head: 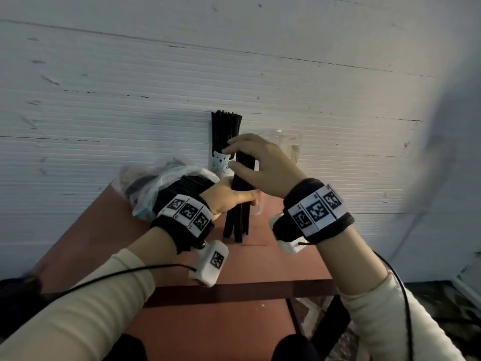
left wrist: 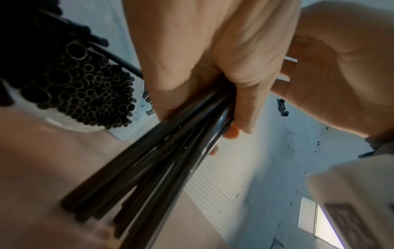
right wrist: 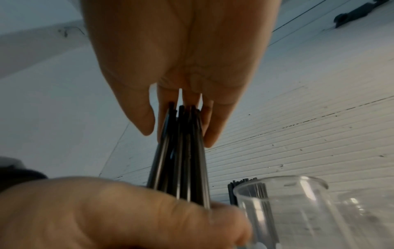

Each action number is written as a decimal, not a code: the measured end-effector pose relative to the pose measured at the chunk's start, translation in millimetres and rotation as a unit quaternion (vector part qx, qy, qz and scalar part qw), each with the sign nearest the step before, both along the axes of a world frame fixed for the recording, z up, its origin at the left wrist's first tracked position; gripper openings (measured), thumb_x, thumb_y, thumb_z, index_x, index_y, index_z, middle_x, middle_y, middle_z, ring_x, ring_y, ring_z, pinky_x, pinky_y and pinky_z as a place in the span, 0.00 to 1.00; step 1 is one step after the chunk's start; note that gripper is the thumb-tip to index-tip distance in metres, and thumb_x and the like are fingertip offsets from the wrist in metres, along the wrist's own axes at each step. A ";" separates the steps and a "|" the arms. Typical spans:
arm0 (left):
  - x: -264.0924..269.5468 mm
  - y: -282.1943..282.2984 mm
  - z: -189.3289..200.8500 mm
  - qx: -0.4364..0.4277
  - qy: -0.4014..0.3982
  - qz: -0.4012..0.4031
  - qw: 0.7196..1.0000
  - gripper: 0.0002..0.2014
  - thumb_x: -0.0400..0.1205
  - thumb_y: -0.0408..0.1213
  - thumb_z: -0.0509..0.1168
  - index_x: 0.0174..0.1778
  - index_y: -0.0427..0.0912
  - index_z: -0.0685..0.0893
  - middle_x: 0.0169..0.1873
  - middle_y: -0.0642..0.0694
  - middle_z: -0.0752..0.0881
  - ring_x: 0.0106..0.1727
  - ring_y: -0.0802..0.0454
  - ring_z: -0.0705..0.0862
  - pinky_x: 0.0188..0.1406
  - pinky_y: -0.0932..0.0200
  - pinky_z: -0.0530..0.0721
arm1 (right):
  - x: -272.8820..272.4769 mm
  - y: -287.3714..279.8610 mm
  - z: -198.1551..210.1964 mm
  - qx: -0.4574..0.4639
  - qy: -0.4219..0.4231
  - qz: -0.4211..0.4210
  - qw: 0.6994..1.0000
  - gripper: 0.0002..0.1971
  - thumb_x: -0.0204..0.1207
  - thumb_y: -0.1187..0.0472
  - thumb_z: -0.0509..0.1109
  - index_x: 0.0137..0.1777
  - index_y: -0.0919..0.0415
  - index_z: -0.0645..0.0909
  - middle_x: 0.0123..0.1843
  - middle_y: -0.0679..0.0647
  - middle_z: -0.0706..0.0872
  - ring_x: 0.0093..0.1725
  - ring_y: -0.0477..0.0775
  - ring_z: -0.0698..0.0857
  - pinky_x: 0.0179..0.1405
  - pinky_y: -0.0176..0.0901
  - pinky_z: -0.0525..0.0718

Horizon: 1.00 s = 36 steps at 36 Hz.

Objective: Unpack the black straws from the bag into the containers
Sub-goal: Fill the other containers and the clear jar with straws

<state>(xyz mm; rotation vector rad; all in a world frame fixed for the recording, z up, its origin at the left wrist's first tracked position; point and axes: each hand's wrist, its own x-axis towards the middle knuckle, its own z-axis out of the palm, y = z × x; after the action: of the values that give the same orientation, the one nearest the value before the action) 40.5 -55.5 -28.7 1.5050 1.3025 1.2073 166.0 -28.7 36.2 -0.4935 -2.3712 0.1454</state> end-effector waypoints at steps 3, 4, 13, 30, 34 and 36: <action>0.2 4.4 5.0 0.011 -0.011 0.015 1.000 0.14 0.78 0.28 0.72 0.55 0.24 0.83 0.53 0.25 0.86 0.52 0.41 0.87 0.63 0.48 0.84 | -2.6 -0.3 3.6 0.007 0.053 0.000 0.999 0.18 0.78 0.60 0.70 0.68 0.59 0.81 0.70 0.55 0.78 0.68 0.45 0.75 0.64 0.15 0.62; 0.1 5.9 6.8 0.013 -0.014 0.015 1.000 0.13 0.78 0.27 0.71 0.56 0.25 0.82 0.53 0.25 0.86 0.50 0.43 0.87 0.60 0.50 0.85 | -3.6 0.6 3.8 0.009 0.068 -0.007 0.998 0.20 0.78 0.59 0.71 0.70 0.58 0.80 0.71 0.55 0.77 0.69 0.46 0.75 0.64 0.14 0.61; -5.8 13.5 -15.2 -0.086 0.075 -0.003 0.993 0.18 0.74 0.49 0.76 0.51 0.39 0.87 0.47 0.43 0.90 0.51 0.52 0.88 0.58 0.60 0.84 | -6.1 5.1 -11.8 -0.013 0.069 -0.021 0.997 0.17 0.77 0.61 0.71 0.66 0.62 0.82 0.67 0.55 0.78 0.63 0.42 0.76 0.61 0.14 0.64; 3.2 -12.5 17.7 0.002 0.084 -0.118 0.990 0.09 0.84 0.38 0.67 0.39 0.40 0.83 0.31 0.49 0.84 0.39 0.53 0.87 0.57 0.47 0.86 | 30.0 -7.2 6.3 -0.163 0.014 -0.060 0.985 0.52 0.57 0.41 0.82 0.79 0.47 0.58 0.64 0.49 0.66 0.51 0.36 0.72 0.45 0.26 0.73; 11.1 -17.2 28.9 0.038 0.114 -0.127 0.985 0.17 0.71 0.46 0.76 0.50 0.42 0.83 0.44 0.32 0.87 0.44 0.41 0.88 0.52 0.44 0.87 | 30.0 -6.8 2.4 -0.204 -0.031 0.008 0.978 0.22 0.67 0.50 0.81 0.60 0.52 0.82 0.53 0.46 0.82 0.47 0.35 0.80 0.44 0.26 0.77; 16.0 -14.6 32.8 0.066 0.103 -0.114 0.986 0.16 0.67 0.47 0.77 0.43 0.45 0.83 0.41 0.31 0.85 0.42 0.41 0.85 0.51 0.37 0.86 | 27.6 -7.1 3.7 -0.215 0.002 0.029 0.976 0.08 0.72 0.58 0.78 0.48 0.59 0.86 0.42 0.50 0.88 0.43 0.42 0.86 0.45 0.34 0.84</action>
<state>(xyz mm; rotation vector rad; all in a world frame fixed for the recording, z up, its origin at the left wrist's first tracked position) 56.4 -70.1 4.1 1.8614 1.1592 1.0266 193.6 -35.8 39.9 -0.6240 -2.3525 0.6956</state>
